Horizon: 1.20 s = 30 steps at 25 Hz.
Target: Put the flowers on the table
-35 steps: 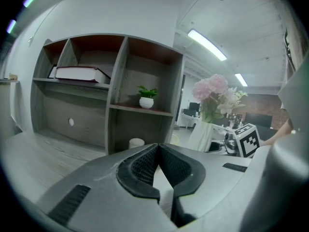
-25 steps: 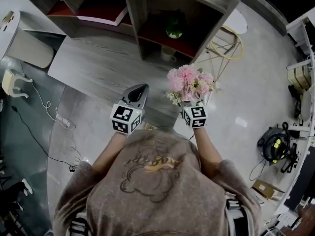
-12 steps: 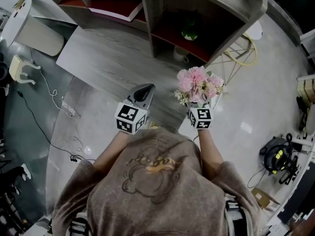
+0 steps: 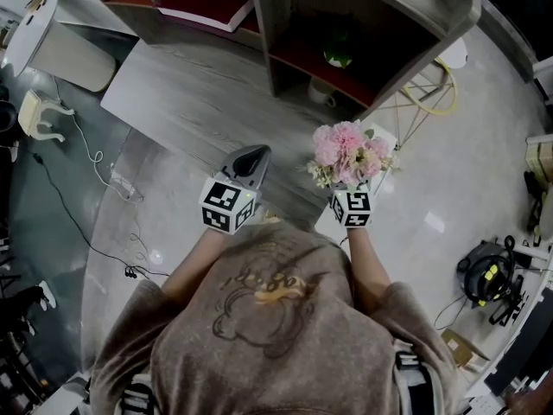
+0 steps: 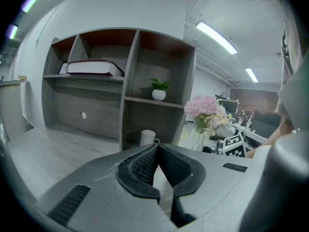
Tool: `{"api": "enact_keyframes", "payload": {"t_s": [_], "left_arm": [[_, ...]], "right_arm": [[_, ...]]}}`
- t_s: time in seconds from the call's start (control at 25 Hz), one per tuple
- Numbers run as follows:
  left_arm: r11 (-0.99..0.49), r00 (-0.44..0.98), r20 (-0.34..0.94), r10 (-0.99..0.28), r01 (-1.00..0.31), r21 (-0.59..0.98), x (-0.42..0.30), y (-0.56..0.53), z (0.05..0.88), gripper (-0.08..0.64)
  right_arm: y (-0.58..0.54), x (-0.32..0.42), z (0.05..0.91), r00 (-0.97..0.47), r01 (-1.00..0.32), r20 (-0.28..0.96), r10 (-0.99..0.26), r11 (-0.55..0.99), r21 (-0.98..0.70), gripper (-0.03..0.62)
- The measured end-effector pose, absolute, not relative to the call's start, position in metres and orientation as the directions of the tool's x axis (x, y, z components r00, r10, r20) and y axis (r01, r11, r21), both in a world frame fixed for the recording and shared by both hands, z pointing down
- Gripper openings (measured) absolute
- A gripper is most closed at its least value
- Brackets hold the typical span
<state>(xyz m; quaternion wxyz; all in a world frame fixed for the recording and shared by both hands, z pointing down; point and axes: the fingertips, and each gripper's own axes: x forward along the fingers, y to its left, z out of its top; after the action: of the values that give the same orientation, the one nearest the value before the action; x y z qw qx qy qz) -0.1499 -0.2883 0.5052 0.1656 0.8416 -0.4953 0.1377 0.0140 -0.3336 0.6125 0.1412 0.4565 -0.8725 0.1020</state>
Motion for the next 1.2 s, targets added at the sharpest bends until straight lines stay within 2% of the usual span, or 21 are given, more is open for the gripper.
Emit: {"api": "enact_keyframes", "payload": {"t_s": [0.48, 0.76, 1.2], "left_arm": [[-0.45, 0.476, 0.392, -0.787, -0.878, 0.163, -0.152, -0.279, 0.505, 0.017], [-0.469, 0.5, 0.38, -0.779, -0.865, 0.176, -0.146, -0.274, 0.504, 0.017], [-0.511, 0.554, 0.349, -0.756, -0.833, 0.214, -0.125, -0.267, 0.504, 0.017]], "right_arm": [[-0.331, 0.014, 0.611, -0.54, -0.827, 0.36, -0.761, 0.558, -0.06, 0.365], [-0.327, 0.02, 0.605, -0.538, -0.827, 0.373, -0.756, 0.558, -0.064, 0.397], [-0.297, 0.037, 0.575, -0.537, -0.837, 0.339, -0.772, 0.537, -0.102, 0.402]]}}
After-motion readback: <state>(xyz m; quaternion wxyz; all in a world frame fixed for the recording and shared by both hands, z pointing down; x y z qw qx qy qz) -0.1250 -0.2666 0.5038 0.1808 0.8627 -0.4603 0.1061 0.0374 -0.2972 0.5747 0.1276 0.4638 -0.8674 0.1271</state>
